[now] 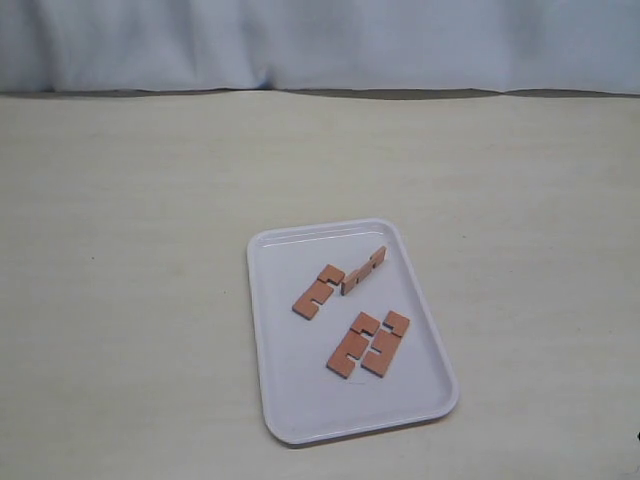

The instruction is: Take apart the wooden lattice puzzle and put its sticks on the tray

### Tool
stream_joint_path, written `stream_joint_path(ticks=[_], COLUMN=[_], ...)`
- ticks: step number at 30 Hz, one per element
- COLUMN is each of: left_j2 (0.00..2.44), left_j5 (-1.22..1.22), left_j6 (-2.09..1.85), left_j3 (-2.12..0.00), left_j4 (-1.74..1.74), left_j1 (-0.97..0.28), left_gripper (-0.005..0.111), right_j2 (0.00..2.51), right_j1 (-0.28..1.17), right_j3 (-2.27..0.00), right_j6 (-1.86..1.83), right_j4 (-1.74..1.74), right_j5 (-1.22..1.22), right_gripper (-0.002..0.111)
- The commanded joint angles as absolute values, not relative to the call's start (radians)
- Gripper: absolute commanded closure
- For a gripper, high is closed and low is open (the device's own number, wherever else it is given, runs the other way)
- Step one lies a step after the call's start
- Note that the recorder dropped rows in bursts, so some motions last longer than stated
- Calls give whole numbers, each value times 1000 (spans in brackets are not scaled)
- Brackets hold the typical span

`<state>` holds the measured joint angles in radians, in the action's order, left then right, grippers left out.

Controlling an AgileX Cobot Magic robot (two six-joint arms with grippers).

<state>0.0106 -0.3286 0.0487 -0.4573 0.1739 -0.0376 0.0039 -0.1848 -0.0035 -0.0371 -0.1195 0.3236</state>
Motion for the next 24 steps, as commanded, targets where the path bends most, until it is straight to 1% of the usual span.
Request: stream_joint_path(ticks=[1,6,10,12,18,19,20,24], left_j2=[0,0,0,0,0,0,0,0], left_j5=[-289,-291,-328,-280,-58,-41,-128,-125], left_j6=[55,67,86,82,77,77,77,82], left_j3=[-446,-444,-433,-366,-25,0,0,0], left_j4=[160,136,-37,-41,-8,12,41,14], left_j1=[-48,-48,-48,-48,-48,-48,-48,-48], left_gripper=[107,107,107,107,107,107,107,107], right_j2=[0,0,0,0,0,0,0,0], right_j1=[-181,-181,-181,-181,-181,-181,-181,-181], right_j3=[0,0,0,0,0,0,0,0], right_j6=[-38,-38,-38,-38,-38,-38,-38,-38], right_j4=[-119,-119,-119,-119,-119,-119,-119,-119], right_j5=[319,321,321,321,321,321,321,321], right_gripper=[104,104,104,104,104,104,104,104])
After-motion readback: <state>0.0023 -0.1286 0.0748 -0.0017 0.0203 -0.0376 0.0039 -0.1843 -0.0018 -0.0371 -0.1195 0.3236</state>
